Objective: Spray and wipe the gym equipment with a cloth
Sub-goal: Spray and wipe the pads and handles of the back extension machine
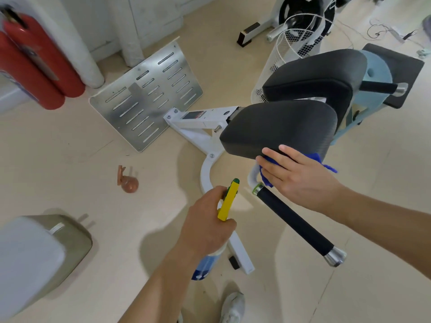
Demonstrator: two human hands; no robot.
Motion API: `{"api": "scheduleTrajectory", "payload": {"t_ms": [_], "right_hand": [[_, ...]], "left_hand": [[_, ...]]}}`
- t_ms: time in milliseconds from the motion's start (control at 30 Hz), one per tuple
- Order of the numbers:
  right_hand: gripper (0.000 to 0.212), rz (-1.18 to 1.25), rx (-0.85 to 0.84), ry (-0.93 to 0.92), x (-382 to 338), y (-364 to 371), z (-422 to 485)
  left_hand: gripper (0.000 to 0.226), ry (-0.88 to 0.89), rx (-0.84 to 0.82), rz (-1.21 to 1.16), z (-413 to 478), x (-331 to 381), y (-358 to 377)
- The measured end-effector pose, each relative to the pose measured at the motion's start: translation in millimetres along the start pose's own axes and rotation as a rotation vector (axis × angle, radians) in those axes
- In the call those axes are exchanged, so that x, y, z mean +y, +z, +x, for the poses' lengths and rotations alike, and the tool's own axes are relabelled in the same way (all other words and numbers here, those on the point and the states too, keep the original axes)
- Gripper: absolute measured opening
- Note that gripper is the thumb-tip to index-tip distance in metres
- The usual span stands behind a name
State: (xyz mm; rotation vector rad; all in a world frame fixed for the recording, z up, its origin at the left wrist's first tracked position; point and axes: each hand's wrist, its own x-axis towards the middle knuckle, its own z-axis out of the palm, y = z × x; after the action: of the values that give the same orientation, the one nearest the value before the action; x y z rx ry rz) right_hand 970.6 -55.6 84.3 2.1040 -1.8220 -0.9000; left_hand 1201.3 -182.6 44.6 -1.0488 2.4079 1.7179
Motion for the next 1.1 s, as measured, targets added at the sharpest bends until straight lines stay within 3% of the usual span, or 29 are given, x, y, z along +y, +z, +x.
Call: {"api": "scheduleTrajectory", "payload": {"t_ms": [167, 333, 533, 700, 867, 967, 1100], "right_hand": [[0.054, -0.065, -0.166, 0.061, -12.6, -21.2, 87.3], [0.047, 0.116, -0.205, 0.114, -9.7, -18.5, 159.2], [0.054, 0.214, -0.234, 0.197, -13.5, -34.6, 94.4], [0.055, 0.419, 0.073, 0.518, 6.8, -56.4, 21.2], [0.055, 0.485, 0.181, 0.672, 29.9, -67.1, 3.9], [0.065, 0.510, 0.046, 0.626, 34.3, -56.9, 17.6], [0.073, 0.420, -0.199, 0.373, 20.9, -52.4, 57.1]], "left_hand": [[0.042, -0.025, 0.003, -0.003, 6.6, -13.8, -5.6], [0.041, -0.044, 0.042, 0.033, 22.0, -21.5, -18.4], [0.040, -0.021, 0.004, 0.098, 39.3, -19.7, -25.7], [0.039, 0.017, -0.043, 0.135, 47.0, -7.5, -23.0], [0.022, -0.010, -0.084, 0.132, 55.5, 2.3, -23.0], [0.017, 0.002, -0.149, 0.177, 59.1, 4.6, -22.9], [0.028, 0.009, -0.159, 0.162, 62.4, -11.2, -31.2]]}}
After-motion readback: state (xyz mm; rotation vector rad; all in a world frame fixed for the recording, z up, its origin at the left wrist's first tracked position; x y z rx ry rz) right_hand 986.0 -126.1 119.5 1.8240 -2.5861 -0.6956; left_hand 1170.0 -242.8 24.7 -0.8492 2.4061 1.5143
